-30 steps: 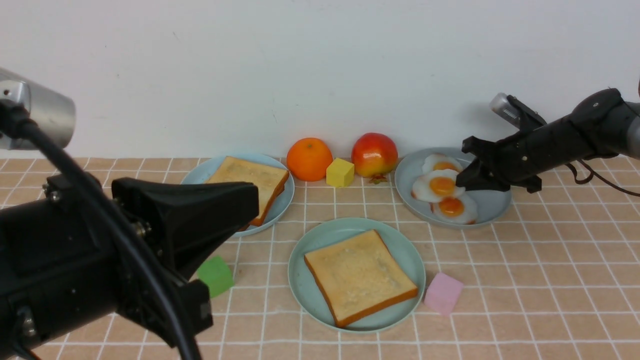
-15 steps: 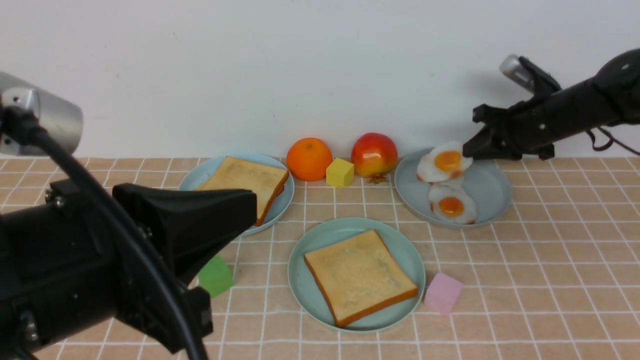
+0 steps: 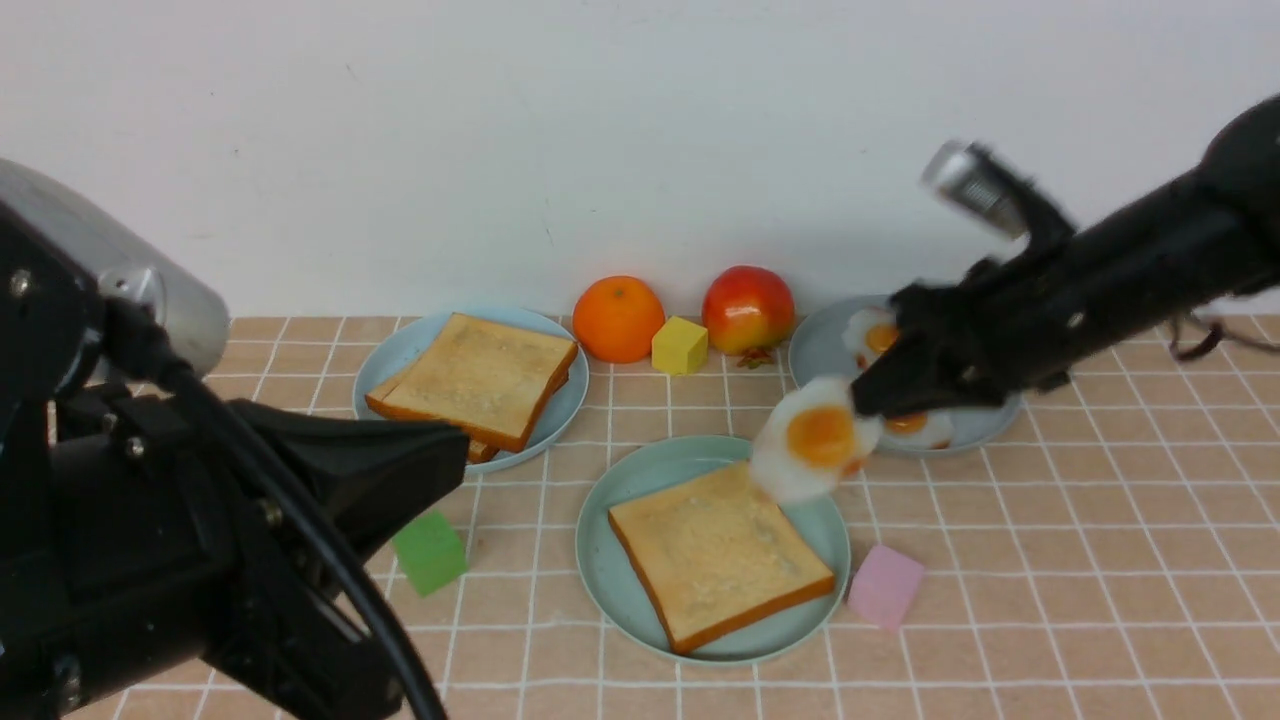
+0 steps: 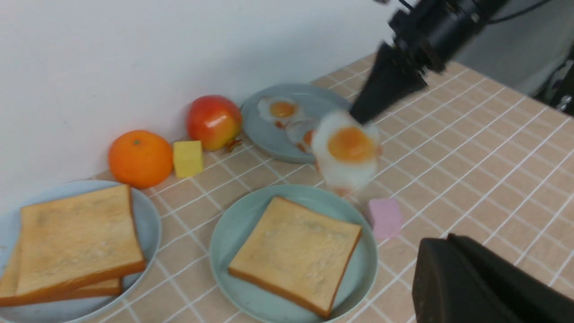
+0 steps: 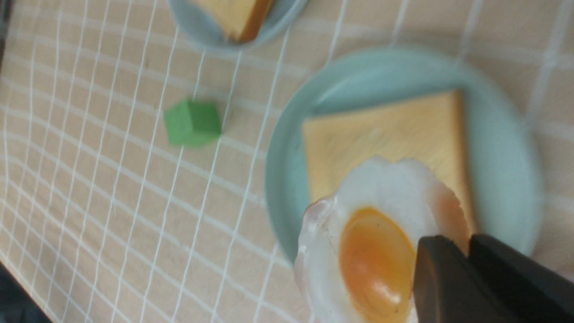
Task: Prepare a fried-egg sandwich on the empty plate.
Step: Use the right arm to place the fried egg on the slice of bread in the middle
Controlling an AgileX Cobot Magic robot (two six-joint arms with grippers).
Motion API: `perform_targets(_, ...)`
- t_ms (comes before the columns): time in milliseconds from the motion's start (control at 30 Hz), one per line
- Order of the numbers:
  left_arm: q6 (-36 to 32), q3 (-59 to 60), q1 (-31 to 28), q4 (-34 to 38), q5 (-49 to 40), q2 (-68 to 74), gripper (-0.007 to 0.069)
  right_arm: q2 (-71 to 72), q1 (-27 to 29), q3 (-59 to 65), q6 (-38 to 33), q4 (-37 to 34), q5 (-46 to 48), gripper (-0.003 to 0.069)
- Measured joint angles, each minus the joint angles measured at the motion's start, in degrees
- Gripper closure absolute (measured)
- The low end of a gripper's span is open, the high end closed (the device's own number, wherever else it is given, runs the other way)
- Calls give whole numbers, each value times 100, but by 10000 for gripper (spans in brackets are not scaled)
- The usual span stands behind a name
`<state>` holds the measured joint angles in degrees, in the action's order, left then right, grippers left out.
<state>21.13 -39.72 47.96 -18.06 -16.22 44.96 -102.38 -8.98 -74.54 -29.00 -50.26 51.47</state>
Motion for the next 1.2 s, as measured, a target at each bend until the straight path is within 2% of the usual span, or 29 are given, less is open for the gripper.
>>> perform_targets(200,0,0,0,-32,-208,0,617,-313,-479,289,-63,-330,-807,588)
perform_targets(367,0,0,0,-38,-300,0,611,-688,-485,289,-89,-802,-1160,588)
perform_targets(633,0,0,0,-38,-329,0,609,-1032,-485,289,-100,-1237,-1165,581)
perform_targets(800,0,0,0,-38,-329,0,603,-1049,-485,289,20,-1161,-1057,496)
perform_targets(1000,0,0,0,-32,-329,0,599,-955,-420,289,162,-816,-446,292)
perform_targets(1100,4,0,0,-26,-446,23,596,-626,-286,289,265,-414,-122,275)
perform_targets(1167,25,0,0,-22,-566,78,596,-394,-215,289,353,-198,49,288)
perform_targets(1200,103,0,0,-15,-677,165,596,-62,-128,289,435,82,301,319)
